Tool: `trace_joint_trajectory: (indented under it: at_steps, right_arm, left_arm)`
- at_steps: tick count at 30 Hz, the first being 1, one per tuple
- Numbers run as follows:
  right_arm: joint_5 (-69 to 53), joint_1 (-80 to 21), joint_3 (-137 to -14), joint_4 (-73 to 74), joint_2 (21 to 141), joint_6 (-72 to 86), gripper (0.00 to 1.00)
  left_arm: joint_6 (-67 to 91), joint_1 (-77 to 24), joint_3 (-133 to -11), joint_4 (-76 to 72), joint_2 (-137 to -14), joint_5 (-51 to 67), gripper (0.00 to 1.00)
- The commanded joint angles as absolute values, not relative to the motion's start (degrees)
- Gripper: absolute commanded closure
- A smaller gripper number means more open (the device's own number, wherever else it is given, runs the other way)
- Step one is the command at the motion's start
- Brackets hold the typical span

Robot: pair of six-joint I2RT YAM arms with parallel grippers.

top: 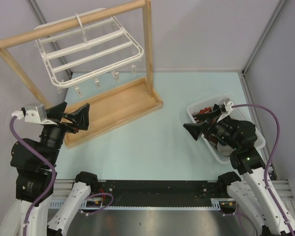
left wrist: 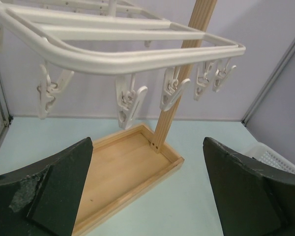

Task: Clip the socks to the hanger
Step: Open the clamp at the hanger.

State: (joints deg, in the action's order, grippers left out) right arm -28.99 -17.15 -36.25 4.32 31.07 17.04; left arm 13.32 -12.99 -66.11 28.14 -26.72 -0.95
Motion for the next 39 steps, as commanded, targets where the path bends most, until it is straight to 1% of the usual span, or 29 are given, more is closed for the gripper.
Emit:
trace_joint_trajectory:
  at_steps: [1, 5, 12, 16, 17, 19, 21, 22, 24, 25, 29, 33, 39]
  right_arm:
    - [-35.24, -19.68, -38.58, -4.91, 35.24, 17.84, 0.00]
    - [-35.43, -23.72, -38.67, -9.22, 37.88, 17.84, 0.00]
    - [-31.03, -29.35, -38.67, -8.79, 39.37, 15.21, 0.00]
    - [-30.41, -30.32, -38.67, -8.09, 39.46, 14.68, 0.00]
    - [-30.50, -30.32, -38.67, -8.00, 39.03, 14.59, 0.00]
    - [-30.50, -30.50, -38.67, -7.47, 38.50, 14.33, 0.00]
    - [-30.50, -30.41, -38.76, -6.42, 37.71, 14.15, 0.00]
    - [-30.41, -30.41, -38.85, -5.98, 37.53, 14.06, 0.00]
    - [-30.50, -30.41, -38.85, -4.67, 36.57, 13.89, 0.00]
    - [-30.50, -30.41, -39.02, -4.14, 36.21, 13.80, 0.00]
    - [-30.94, -30.41, -39.02, -2.64, 35.51, 13.71, 0.00]
    - [-31.64, -30.50, -39.02, -2.29, 35.42, 13.89, 0.00]
    - [-32.61, -30.59, -39.02, -1.94, 35.95, 14.41, 0.00]
  left_arm:
    - [9.59, -13.18, -72.23, 31.10, -30.83, -0.72, 0.00]
    - [7.48, -13.18, -76.02, 33.13, -34.35, 2.80, 0.00]
    - [5.01, -12.31, -80.15, 35.68, -39.10, 5.17, 0.00]
    - [5.71, -7.66, -82.61, 36.65, -41.22, 9.22, 0.00]
    - [5.71, -5.21, -82.97, 37.17, -41.83, 10.36, 0.01]
    - [5.63, -3.79, -83.06, 38.05, -43.49, 12.29, 0.01]
    - [5.71, -0.98, -82.53, 37.88, -44.29, 15.01, 0.03]
    - [6.06, 2.86, -81.66, 36.84, -44.73, 19.12, 0.03]
    - [7.46, 5.00, -80.86, 35.25, -44.74, 22.48, 0.04]
    - [8.08, 7.01, -79.99, 33.24, -44.65, 26.68, 0.04]
    - [10.81, 11.59, -77.96, 27.69, -45.17, 35.84, 0.06]
    - [13.96, 14.85, -76.12, 22.86, -45.35, 42.52, 0.08]
    - [16.87, 18.19, -74.36, 17.94, -45.70, 46.57, 0.08]
